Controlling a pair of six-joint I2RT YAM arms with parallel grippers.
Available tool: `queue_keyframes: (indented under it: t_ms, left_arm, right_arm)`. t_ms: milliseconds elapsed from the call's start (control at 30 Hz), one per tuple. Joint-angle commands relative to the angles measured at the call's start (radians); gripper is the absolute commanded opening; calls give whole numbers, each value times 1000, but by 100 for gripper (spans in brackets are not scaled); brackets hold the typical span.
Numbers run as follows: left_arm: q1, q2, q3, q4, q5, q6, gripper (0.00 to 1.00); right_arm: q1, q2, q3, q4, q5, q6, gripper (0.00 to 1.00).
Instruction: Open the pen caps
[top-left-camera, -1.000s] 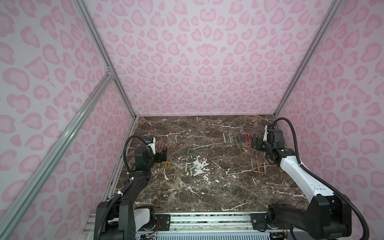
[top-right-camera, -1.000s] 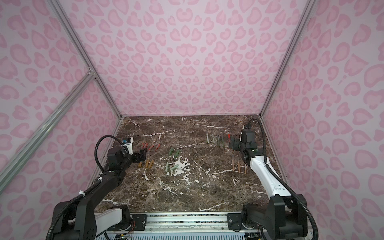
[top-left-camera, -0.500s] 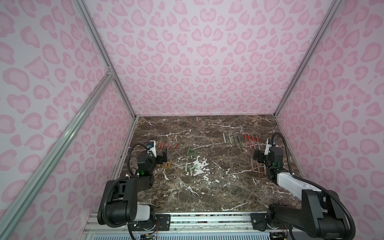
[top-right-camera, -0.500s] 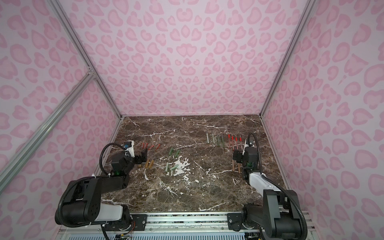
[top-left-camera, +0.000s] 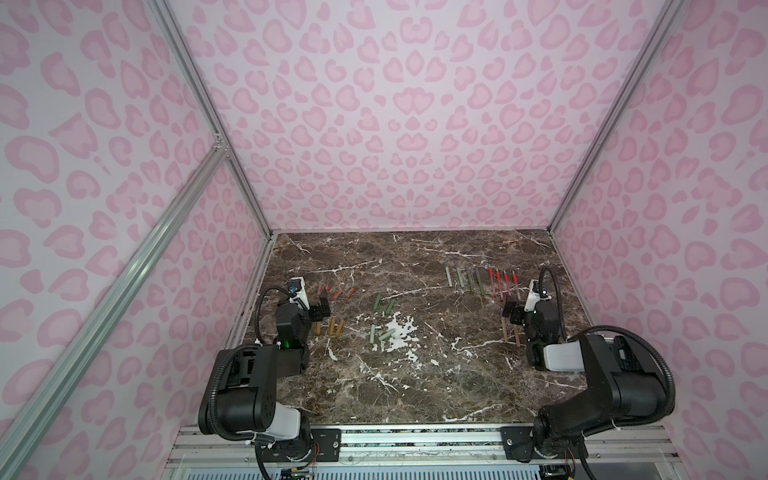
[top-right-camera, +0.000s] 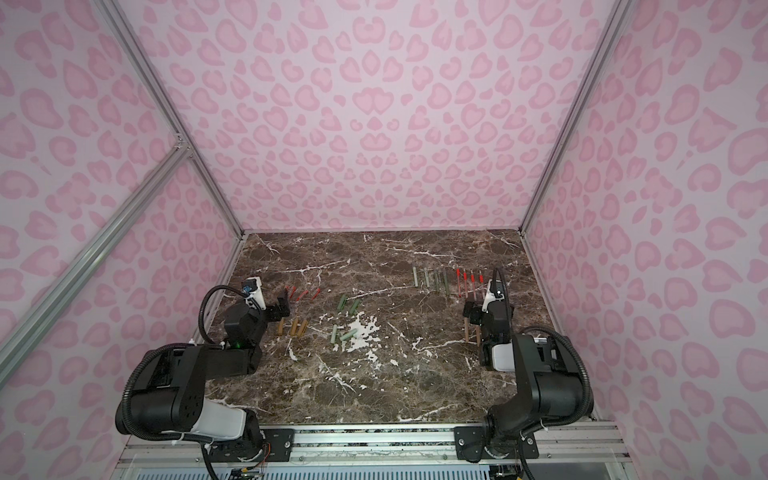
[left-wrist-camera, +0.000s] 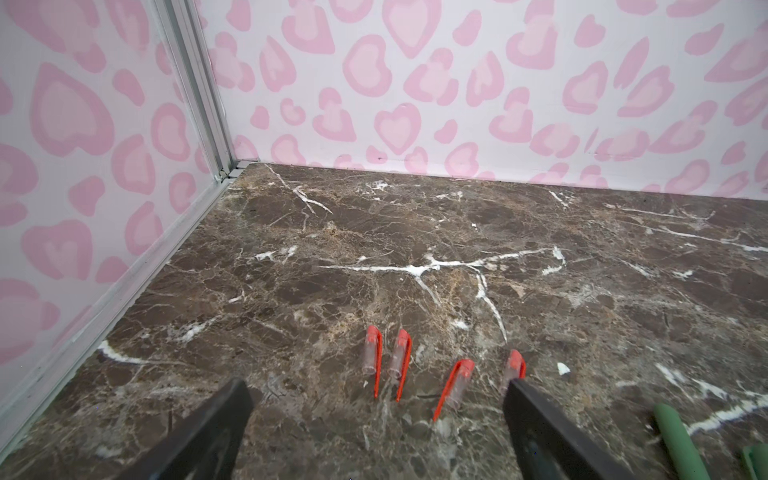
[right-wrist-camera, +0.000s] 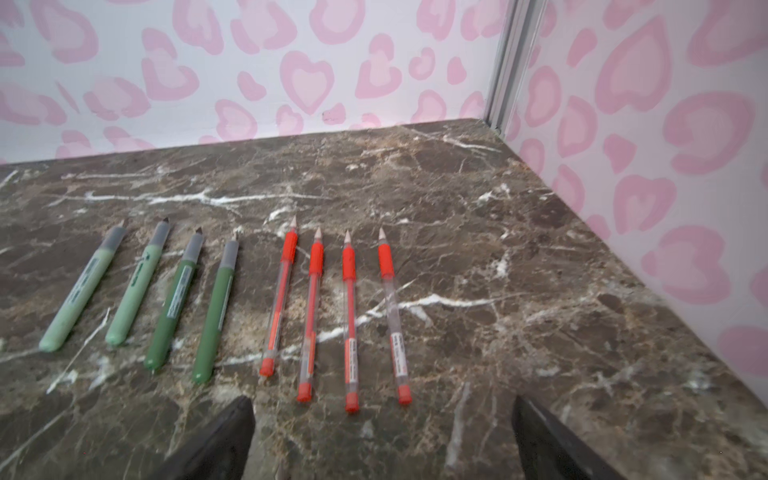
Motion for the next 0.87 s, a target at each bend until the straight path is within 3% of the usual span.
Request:
queue_keyframes:
  t_ms: [0, 67, 200, 833]
  left_arm:
    - [-2, 1, 7, 4, -28, -3, 98]
    - [-4, 0, 6, 4, -30, -2, 98]
    - [-4, 0, 8, 3, -30, -1, 98]
    - [-22, 0, 6, 1, -65, 8, 98]
  right_arm:
    - [15, -23, 28, 43, 40, -18, 99]
    - [37, 1, 13, 111, 72, -39, 99]
    - [47, -15, 42, 20, 87, -43, 98]
    - [47, -15, 39, 29, 87, -44, 99]
